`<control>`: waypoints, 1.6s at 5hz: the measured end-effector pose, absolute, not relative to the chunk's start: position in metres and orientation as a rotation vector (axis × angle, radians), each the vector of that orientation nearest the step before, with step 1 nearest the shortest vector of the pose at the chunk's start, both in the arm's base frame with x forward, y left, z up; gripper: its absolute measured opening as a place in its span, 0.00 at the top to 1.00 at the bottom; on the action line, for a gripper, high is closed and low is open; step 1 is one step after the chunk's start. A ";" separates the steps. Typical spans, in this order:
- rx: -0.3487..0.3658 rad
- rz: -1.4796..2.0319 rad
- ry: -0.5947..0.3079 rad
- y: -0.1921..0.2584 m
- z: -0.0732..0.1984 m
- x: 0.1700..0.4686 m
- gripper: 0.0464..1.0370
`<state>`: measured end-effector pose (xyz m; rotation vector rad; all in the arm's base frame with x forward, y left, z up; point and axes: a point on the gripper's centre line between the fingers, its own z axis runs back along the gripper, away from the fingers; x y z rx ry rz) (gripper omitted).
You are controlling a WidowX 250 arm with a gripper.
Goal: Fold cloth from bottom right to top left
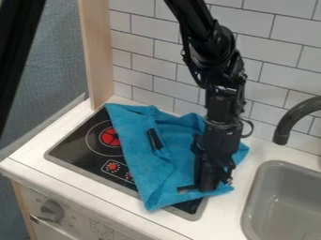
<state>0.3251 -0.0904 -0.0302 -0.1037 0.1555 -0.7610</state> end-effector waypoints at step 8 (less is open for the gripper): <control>-0.062 -0.518 0.021 -0.038 0.028 0.358 1.00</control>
